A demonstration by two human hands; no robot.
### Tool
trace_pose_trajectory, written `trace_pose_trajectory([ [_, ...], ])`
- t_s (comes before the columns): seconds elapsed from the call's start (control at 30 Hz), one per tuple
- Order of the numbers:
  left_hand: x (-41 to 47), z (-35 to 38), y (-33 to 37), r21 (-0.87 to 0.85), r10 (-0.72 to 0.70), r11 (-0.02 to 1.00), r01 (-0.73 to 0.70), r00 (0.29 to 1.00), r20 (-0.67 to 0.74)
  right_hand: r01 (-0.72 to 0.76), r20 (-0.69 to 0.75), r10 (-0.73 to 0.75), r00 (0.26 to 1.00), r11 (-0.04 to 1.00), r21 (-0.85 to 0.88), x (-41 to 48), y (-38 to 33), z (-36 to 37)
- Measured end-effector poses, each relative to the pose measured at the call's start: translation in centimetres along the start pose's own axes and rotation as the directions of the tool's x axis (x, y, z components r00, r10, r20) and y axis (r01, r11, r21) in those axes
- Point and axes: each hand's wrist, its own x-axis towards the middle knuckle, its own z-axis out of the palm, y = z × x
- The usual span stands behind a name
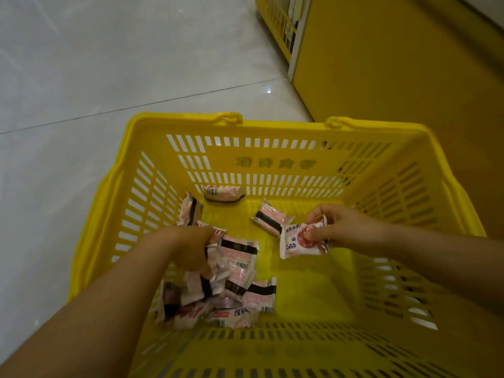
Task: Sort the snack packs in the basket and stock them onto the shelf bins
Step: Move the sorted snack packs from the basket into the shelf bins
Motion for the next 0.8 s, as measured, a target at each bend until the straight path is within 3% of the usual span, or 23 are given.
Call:
trace_pose_trajectory([
  [0.07, 0.0, -0.6, 0.3, -0.219, 0.133, 0.962, -0.163, 0.980, -0.146, -0.008, -0.029, 0.009, 1.000, 1.000, 0.027, 0.1, -0.2, 0.0],
  [0.17, 0.2, -0.7, 1.9, -0.524, 0.215, 0.749, -0.405, 0.897, -0.386, -0.056, -0.030, 0.061, 0.998, 0.988, 0.141, 0.5, -0.2, -0.3],
  [0.3, 0.3, 0.1, 3.6, -0.681, 0.200, 0.536, -0.499, 0.859, -0.472, -0.111, 0.105, 0.095, 0.990, 0.981, 0.157, 0.4, -0.6, -0.8],
  [0.4, 0.4, 0.4, 3.9, -0.729, 0.201, 0.455, -0.511, 0.857, -0.475, -0.111, 0.121, 0.085, 0.989, 0.967, 0.230, 0.4, -1.0, -1.3],
  [0.6, -0.2, 0.1, 4.5, -0.750, 0.367, 0.452, -0.483, 0.867, -0.337, -0.043, 0.151, -0.002, 0.989, 0.956, 0.291, -0.1, -3.5, -1.3],
  [0.8, -1.5, -0.8, 5.1, -0.684, 0.417, 0.505, -0.526, 0.843, -0.340, -0.029, 0.323, -0.033, 0.946, 0.982, 0.186, -0.4, -4.9, 0.1],
])
